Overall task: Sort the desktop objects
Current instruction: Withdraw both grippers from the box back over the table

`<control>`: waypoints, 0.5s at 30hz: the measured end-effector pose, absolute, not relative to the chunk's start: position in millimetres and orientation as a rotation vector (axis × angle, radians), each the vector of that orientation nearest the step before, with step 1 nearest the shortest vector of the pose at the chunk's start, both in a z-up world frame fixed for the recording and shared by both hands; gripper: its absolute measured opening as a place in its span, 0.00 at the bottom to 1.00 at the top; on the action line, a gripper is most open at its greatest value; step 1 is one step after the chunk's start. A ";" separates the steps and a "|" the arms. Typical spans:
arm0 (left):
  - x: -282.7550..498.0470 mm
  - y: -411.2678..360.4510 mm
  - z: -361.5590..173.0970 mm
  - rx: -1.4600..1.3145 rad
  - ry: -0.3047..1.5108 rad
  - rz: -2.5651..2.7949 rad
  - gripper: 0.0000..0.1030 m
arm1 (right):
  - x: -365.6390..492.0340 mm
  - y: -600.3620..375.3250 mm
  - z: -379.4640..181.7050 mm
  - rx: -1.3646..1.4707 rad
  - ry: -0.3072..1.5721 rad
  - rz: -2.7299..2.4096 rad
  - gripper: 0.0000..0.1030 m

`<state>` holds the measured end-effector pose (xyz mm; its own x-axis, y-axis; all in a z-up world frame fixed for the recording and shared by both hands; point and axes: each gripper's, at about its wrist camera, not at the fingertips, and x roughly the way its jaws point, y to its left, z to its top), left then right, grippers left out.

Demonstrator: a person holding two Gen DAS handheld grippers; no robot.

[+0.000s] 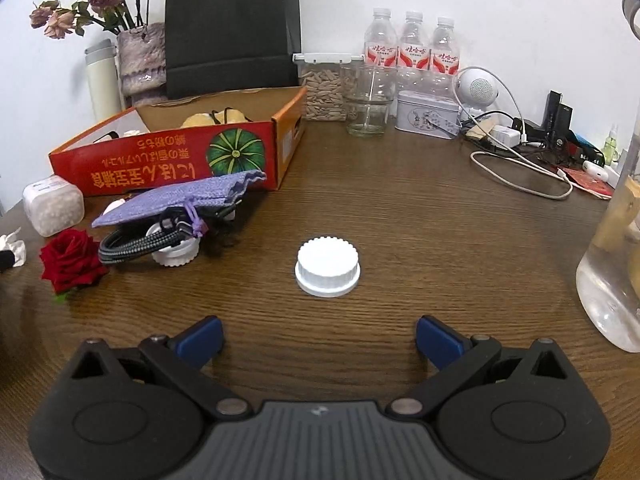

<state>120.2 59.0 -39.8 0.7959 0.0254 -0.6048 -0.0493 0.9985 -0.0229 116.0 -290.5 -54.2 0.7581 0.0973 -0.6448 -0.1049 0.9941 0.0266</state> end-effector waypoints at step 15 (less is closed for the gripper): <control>141.0 60.6 -44.9 -0.018 0.700 0.060 1.00 | 148.5 -290.2 -54.0 -0.020 0.703 0.126 1.00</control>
